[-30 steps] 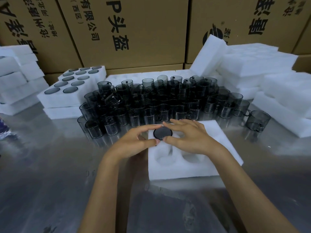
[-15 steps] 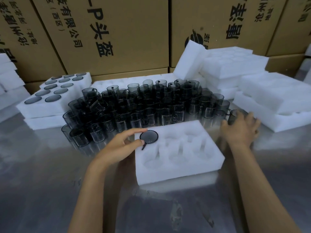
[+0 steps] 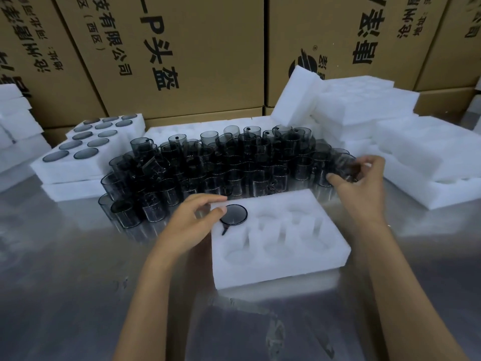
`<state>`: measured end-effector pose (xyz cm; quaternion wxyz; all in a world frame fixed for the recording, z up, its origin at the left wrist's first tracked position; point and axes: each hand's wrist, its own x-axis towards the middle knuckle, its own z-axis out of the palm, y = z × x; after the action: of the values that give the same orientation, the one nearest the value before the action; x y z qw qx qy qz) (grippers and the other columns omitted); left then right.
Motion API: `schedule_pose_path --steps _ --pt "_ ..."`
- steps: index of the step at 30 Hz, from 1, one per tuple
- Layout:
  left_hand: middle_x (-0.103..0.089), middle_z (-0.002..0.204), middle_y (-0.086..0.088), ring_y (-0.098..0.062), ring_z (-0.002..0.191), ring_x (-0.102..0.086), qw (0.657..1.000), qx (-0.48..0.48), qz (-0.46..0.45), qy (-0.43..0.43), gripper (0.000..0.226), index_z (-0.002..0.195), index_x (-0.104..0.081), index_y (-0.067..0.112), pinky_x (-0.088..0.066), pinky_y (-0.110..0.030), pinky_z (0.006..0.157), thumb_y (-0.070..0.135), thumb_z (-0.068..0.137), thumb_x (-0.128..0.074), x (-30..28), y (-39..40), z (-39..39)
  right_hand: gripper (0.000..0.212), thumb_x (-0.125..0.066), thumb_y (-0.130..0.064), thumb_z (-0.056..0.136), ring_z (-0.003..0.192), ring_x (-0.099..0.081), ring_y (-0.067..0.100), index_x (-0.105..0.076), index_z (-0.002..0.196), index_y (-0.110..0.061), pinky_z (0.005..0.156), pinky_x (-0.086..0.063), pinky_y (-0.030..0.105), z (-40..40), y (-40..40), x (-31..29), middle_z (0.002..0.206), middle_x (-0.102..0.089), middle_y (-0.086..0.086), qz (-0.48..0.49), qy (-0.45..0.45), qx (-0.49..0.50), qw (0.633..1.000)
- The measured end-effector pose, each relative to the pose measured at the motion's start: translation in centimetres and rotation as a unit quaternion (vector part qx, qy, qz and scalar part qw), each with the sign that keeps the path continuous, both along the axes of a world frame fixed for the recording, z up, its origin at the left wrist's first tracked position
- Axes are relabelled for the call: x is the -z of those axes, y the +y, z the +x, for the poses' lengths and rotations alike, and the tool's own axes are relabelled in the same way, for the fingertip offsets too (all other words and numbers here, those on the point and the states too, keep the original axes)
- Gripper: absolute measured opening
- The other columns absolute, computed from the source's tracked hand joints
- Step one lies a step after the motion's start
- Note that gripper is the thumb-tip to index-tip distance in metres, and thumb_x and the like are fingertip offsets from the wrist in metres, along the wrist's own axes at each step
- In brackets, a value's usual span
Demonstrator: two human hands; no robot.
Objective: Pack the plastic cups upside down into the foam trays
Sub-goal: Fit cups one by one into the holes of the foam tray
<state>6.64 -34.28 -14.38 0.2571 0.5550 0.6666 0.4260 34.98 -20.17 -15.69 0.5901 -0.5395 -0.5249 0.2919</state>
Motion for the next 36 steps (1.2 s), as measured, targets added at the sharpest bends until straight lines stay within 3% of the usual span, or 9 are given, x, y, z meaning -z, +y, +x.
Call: schedule_pose_path --steps 3,7,12,15,20,25,28,31,36 --pt "-0.062 0.116 0.016 0.003 0.105 -0.057 0.998 -0.030 0.062 -0.004 0.020 0.110 -0.072 0.035 -0.042 -0.017 0.093 0.025 0.094 -0.066 -0.6 0.1 0.9 0.061 -0.084 -0.010 0.072 0.103 -0.067 0.008 -0.046 0.113 -0.036 0.088 -0.052 0.031 -2.6 -1.5 -1.7 0.112 -0.069 -0.007 0.047 0.064 -0.128 0.989" --pt "-0.065 0.115 0.019 0.003 0.105 -0.057 0.994 -0.031 0.106 -0.006 0.029 0.115 -0.068 0.034 -0.043 -0.012 0.087 0.018 0.092 -0.070 -1.1 0.1 2.4 0.058 -0.088 -0.014 0.072 0.112 -0.064 0.010 -0.056 0.115 -0.034 0.095 -0.051 0.034 -5.8 -3.5 -2.5 0.115 -0.069 -0.014 0.085 -0.040 -0.212 0.973" --pt "-0.065 0.116 0.018 0.000 0.107 -0.058 0.991 0.012 0.131 0.024 0.053 0.127 -0.062 0.033 -0.042 -0.010 0.087 0.010 0.081 -0.077 -1.0 0.2 4.0 0.058 -0.087 -0.036 0.070 0.108 -0.057 -0.006 -0.047 0.112 -0.039 0.084 -0.041 0.007 -8.2 -6.2 -2.5 0.111 -0.064 -0.021 0.123 -0.126 -0.233 0.956" --pt "-0.065 0.113 0.018 -0.002 0.103 -0.060 0.986 -0.004 0.162 0.039 0.054 0.124 -0.061 0.031 -0.043 -0.011 0.083 0.015 0.077 -0.081 -1.1 0.3 4.2 0.060 -0.086 -0.045 0.068 0.109 -0.057 0.006 -0.043 0.110 -0.041 0.082 -0.043 0.019 -9.2 -7.1 -2.4 0.113 -0.060 -0.017 0.131 -0.113 -0.222 0.960" --pt "-0.065 0.102 0.019 0.003 0.093 -0.058 0.981 -0.055 0.172 0.067 0.045 0.115 -0.059 0.039 -0.043 -0.011 0.075 0.019 0.078 -0.076 -0.8 0.3 4.5 0.059 -0.079 -0.059 0.064 0.098 -0.056 0.006 -0.039 0.103 -0.044 0.074 -0.041 0.017 -10.4 -8.4 -2.1 0.103 -0.054 -0.020 0.128 -0.099 -0.216 0.963" --pt "-0.065 0.109 0.027 0.000 0.107 -0.057 0.988 -0.029 0.151 0.026 0.046 0.124 -0.059 0.049 -0.044 -0.021 0.086 0.032 0.084 -0.076 -0.7 0.4 3.5 0.047 -0.069 -0.052 0.079 0.088 -0.063 0.011 -0.053 0.122 -0.040 0.075 -0.049 0.021 -9.3 -7.7 -2.8 0.113 -0.059 -0.019 0.082 -0.037 -0.283 0.955" --pt "-0.064 0.118 0.033 0.004 0.117 -0.055 0.991 0.020 0.130 0.017 0.053 0.128 -0.053 0.052 -0.043 -0.025 0.095 0.023 0.089 -0.074 -0.5 0.4 3.4 0.048 -0.071 -0.035 0.088 0.083 -0.063 0.018 -0.054 0.132 -0.041 0.078 -0.051 0.022 -8.1 -6.7 -2.9 0.120 -0.060 -0.018 0.049 -0.079 -0.343 0.935" --pt "-0.066 0.123 0.025 0.009 0.122 -0.053 0.993 0.044 0.105 0.002 0.047 0.130 -0.052 0.037 -0.042 -0.025 0.099 0.018 0.092 -0.071 0.0 0.6 3.9 0.044 -0.076 -0.038 0.085 0.081 -0.065 0.019 -0.060 0.126 -0.042 0.078 -0.052 0.026 -7.2 -5.9 -2.7 0.113 -0.065 -0.019 0.034 -0.129 -0.352 0.926" --pt "-0.068 0.118 0.020 0.003 0.121 -0.056 0.992 0.020 0.090 0.083 0.029 0.123 -0.064 0.027 -0.046 -0.035 0.105 0.023 0.094 -0.067 0.4 1.0 4.0 0.031 -0.080 -0.047 0.077 0.074 -0.062 -0.006 -0.064 0.104 -0.045 0.069 -0.042 0.012 -6.1 -5.0 -2.3 0.099 -0.068 -0.030 -0.008 -0.172 -0.338 0.925"
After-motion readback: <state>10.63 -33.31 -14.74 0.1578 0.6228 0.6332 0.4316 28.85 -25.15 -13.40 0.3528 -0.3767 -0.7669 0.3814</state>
